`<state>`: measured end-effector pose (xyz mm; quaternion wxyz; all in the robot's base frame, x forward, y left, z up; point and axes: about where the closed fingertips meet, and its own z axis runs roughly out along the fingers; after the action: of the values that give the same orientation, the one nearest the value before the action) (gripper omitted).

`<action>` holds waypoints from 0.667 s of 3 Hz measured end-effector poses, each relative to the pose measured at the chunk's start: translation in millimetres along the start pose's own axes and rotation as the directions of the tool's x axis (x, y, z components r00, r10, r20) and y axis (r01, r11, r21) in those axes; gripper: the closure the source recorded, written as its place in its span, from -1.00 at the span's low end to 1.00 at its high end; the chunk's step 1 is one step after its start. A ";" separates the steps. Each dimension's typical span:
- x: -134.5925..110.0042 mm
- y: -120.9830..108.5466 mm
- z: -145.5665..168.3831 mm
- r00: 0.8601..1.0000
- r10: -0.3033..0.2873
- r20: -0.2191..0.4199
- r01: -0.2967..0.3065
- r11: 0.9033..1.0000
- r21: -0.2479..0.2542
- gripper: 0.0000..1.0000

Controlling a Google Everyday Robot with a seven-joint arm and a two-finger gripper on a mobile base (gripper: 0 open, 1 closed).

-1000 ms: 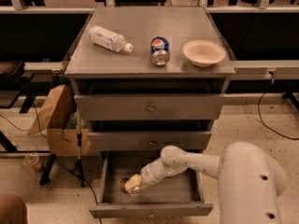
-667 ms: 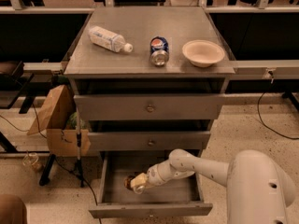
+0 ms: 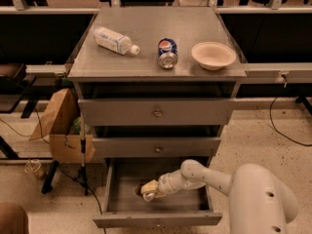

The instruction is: Place orange can into bottom drawer

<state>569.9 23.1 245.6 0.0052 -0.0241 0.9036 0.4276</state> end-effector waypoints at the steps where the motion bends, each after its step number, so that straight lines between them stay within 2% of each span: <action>1: -4.6 -12.6 10.4 0.999 0.052 -0.001 -0.052 0.999 0.013 0.01; 2: -4.4 -16.9 14.3 0.997 0.071 0.004 -0.071 0.997 0.018 -0.62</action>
Offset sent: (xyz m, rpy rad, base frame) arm 0.0087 -0.0039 -0.0266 -0.0278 0.0601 -0.0733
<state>575.0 23.6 223.5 -0.0083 0.0087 0.9078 0.4192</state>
